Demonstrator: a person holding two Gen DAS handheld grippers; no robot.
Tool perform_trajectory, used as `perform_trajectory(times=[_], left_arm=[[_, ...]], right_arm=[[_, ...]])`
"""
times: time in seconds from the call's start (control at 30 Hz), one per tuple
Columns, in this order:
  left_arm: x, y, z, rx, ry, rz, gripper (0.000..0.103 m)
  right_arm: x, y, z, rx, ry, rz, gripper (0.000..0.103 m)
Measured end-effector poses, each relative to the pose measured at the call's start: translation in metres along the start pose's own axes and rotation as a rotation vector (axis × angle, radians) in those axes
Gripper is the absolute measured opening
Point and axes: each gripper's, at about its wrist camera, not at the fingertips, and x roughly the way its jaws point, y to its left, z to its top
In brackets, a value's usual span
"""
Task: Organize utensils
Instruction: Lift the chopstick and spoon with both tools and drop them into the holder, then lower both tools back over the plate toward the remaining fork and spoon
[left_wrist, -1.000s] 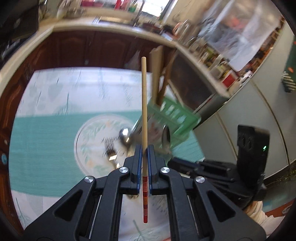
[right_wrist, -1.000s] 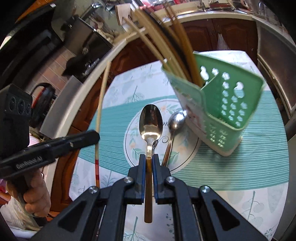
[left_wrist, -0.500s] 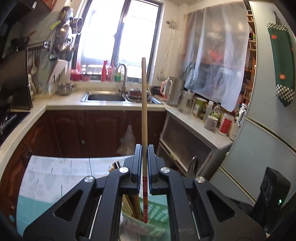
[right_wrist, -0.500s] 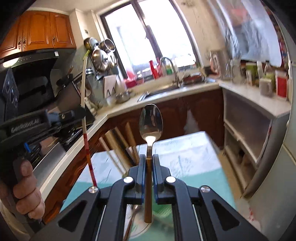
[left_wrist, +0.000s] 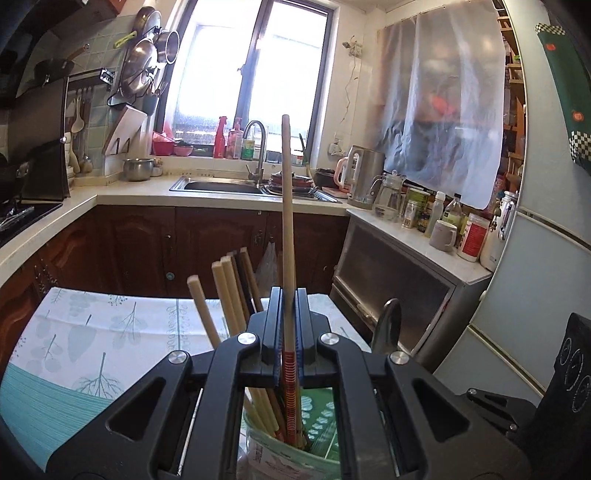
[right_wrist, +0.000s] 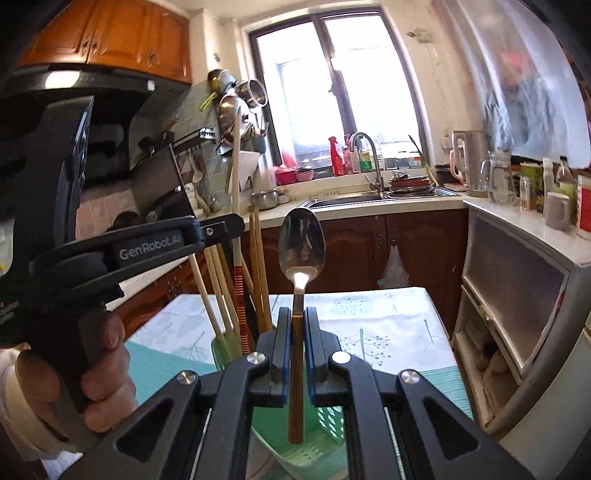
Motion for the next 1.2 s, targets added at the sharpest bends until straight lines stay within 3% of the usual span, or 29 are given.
perform_trajectory(times=[0.27, 0.4, 0.63, 0.83, 1.2], left_arm=[[-0.007, 0.006, -0.039, -0.005, 0.118, 0.036, 0.005], [-0.022, 0.018, -0.052, -0.067, 0.179, 0.041, 0.005], [-0.056, 0.036, -0.071, -0.092, 0.297, 0.079, 0.006], [-0.077, 0.061, -0.088, -0.14, 0.411, 0.14, 0.006], [-0.102, 0.098, -0.118, -0.173, 0.512, 0.231, 0.006]], right_arm=[[0.003, 0.01, -0.018, -0.065, 0.129, -0.008, 0.007], [-0.011, 0.01, -0.016, -0.033, 0.114, -0.013, 0.022], [-0.029, 0.021, -0.013, 0.005, 0.123, -0.008, 0.022], [-0.027, 0.037, -0.022, 0.022, 0.197, -0.005, 0.022], [-0.015, 0.065, -0.033, 0.025, 0.338, -0.04, 0.022]])
